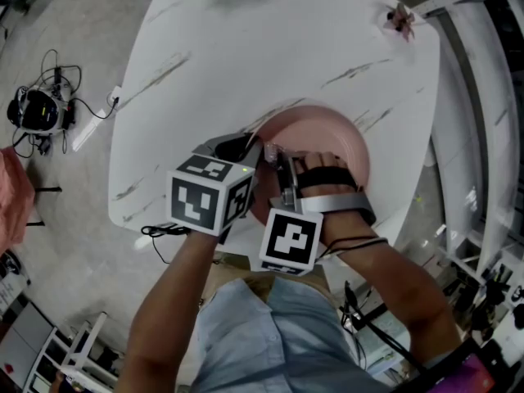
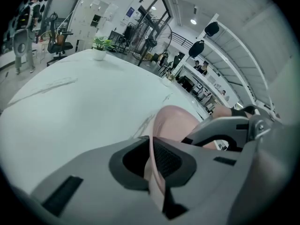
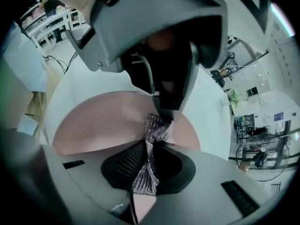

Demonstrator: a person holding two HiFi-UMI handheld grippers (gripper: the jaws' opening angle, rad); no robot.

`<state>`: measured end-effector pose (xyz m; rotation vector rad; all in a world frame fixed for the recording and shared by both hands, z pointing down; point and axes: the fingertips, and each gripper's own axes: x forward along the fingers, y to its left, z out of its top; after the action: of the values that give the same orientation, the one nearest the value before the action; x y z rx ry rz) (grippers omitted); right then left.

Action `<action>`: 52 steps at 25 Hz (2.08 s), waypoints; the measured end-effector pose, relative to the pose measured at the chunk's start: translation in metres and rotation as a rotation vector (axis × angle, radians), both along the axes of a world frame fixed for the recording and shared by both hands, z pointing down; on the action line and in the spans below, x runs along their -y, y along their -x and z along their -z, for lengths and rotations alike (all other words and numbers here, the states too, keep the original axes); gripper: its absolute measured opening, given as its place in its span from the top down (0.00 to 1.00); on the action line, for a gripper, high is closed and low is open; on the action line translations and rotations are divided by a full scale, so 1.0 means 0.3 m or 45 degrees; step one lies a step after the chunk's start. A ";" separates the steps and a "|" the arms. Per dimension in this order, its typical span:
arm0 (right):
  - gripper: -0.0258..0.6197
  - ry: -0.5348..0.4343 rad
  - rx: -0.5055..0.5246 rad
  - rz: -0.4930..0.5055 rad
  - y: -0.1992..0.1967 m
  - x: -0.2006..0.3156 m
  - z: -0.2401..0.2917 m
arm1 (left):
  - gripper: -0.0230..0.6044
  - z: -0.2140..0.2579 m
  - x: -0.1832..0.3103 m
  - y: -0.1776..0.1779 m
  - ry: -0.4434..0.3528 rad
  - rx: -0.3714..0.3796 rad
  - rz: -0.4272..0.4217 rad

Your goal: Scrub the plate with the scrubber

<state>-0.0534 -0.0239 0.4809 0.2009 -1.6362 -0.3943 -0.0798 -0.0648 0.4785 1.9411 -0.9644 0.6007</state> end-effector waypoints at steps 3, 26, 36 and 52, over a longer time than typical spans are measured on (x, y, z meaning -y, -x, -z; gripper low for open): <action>0.85 0.006 0.020 0.017 0.003 -0.043 0.002 | 0.93 -0.001 0.002 0.000 -0.002 0.000 -0.001; 0.85 0.357 0.023 -0.118 -0.202 -0.327 -0.002 | 0.93 -0.001 0.001 0.005 -0.023 0.030 0.005; 0.85 0.314 -0.040 -0.367 -0.360 -0.192 -0.005 | 0.93 -0.001 -0.001 0.002 -0.022 0.036 -0.002; 0.85 0.181 -0.037 -0.425 -0.351 0.108 -0.003 | 0.93 0.004 -0.001 -0.008 -0.010 0.029 -0.005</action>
<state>0.0519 -0.0563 0.4817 0.3529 -1.5604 -0.0265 -0.0775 -0.0644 0.4773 1.9473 -0.9784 0.6231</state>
